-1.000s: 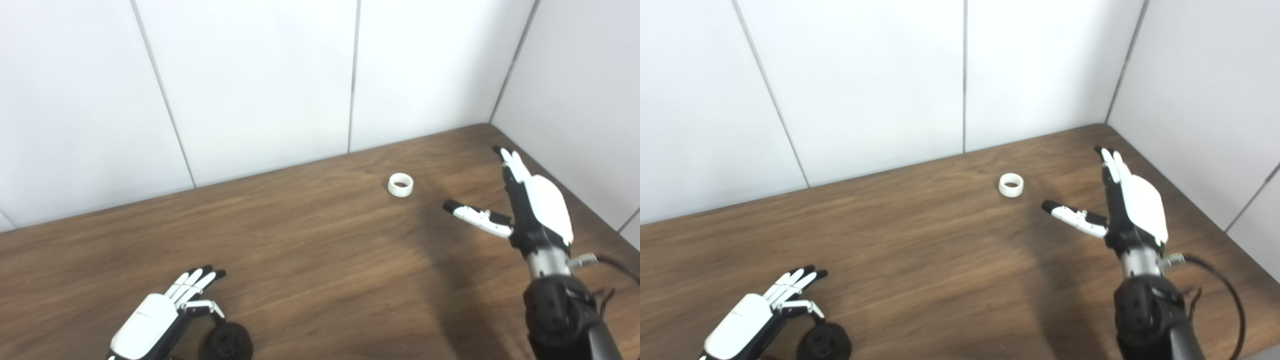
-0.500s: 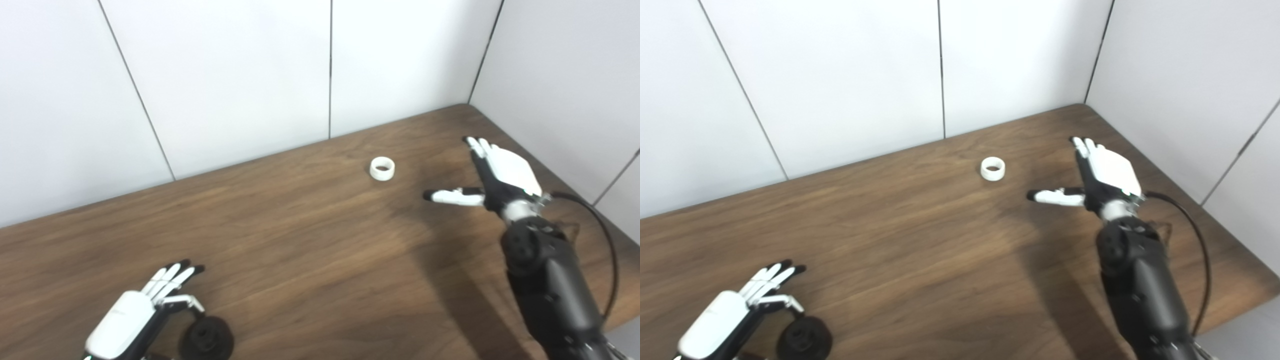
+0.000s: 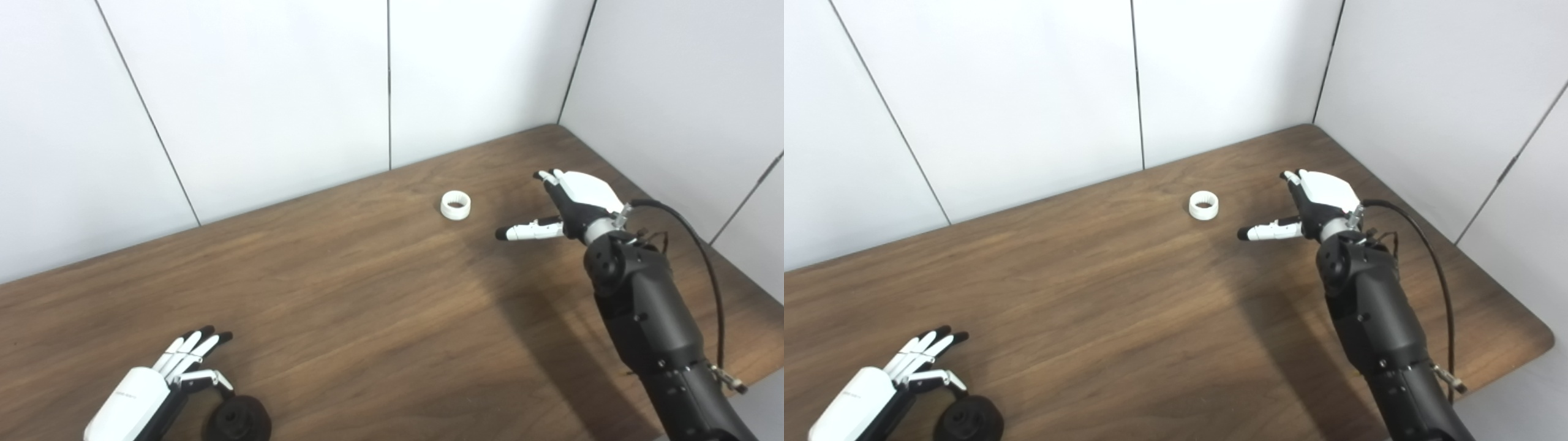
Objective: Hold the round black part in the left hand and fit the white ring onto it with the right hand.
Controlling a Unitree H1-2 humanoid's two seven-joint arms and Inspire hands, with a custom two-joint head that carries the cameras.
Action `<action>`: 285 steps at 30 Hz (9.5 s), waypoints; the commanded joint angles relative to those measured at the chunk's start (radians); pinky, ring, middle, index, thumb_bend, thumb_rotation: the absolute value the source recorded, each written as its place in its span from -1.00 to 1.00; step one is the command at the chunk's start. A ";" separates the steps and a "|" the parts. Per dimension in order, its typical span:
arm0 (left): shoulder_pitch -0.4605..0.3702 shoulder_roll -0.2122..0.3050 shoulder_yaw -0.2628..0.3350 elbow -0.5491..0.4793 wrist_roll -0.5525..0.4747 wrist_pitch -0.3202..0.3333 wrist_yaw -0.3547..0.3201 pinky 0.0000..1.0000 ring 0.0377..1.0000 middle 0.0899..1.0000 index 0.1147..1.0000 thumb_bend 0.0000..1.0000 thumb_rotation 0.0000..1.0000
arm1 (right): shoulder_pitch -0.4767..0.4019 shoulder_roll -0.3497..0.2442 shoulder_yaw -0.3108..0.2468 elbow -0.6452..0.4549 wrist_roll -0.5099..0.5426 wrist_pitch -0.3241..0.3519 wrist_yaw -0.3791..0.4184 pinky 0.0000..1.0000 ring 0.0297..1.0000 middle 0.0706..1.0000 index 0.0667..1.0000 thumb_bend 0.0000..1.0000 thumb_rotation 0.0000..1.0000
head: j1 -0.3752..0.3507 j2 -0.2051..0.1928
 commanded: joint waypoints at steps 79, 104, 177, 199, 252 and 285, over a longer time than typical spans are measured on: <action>0.074 0.071 0.017 -0.100 -0.034 0.016 -0.045 1.00 0.98 0.88 -0.18 0.03 -0.91 | -0.394 -0.212 0.524 0.235 -0.007 -0.111 -0.006 1.00 1.00 1.00 0.68 0.96 0.00 | 0.063 -0.007; 0.124 0.078 0.050 -0.166 -0.041 0.016 -0.077 1.00 0.98 0.89 -0.18 0.03 -0.91 | -0.466 -0.217 0.554 0.343 -0.022 -0.109 0.012 1.00 1.00 1.00 0.69 0.89 -0.04 | 0.072 0.004; 0.141 0.077 0.085 -0.185 -0.048 0.016 -0.082 1.00 0.93 0.88 -0.18 0.03 -0.90 | -0.432 -0.205 0.542 0.370 0.070 -0.155 -0.121 1.00 1.00 0.91 -0.11 0.04 -0.73 | 0.099 0.007; 0.138 0.069 0.078 -0.183 -0.045 0.016 -0.084 1.00 0.93 0.89 -0.18 0.03 -0.90 | -0.441 -0.205 0.547 0.371 0.064 -0.144 -0.102 1.00 1.00 0.97 -0.09 0.03 -0.71 | 0.110 -0.007; 0.138 0.072 0.054 -0.176 -0.042 0.017 -0.053 1.00 0.91 0.87 -0.18 0.03 -0.90 | -0.459 -0.172 0.566 0.388 0.052 -0.116 -0.062 1.00 1.00 1.00 0.45 0.79 -0.35 | 0.135 -0.018; 0.143 0.065 0.058 -0.179 -0.044 0.016 -0.060 1.00 0.90 0.87 -0.18 0.03 -0.90 | -0.465 -0.145 0.573 0.415 0.085 -0.149 -0.086 1.00 1.00 1.00 0.35 0.73 -0.42 | 0.157 -0.017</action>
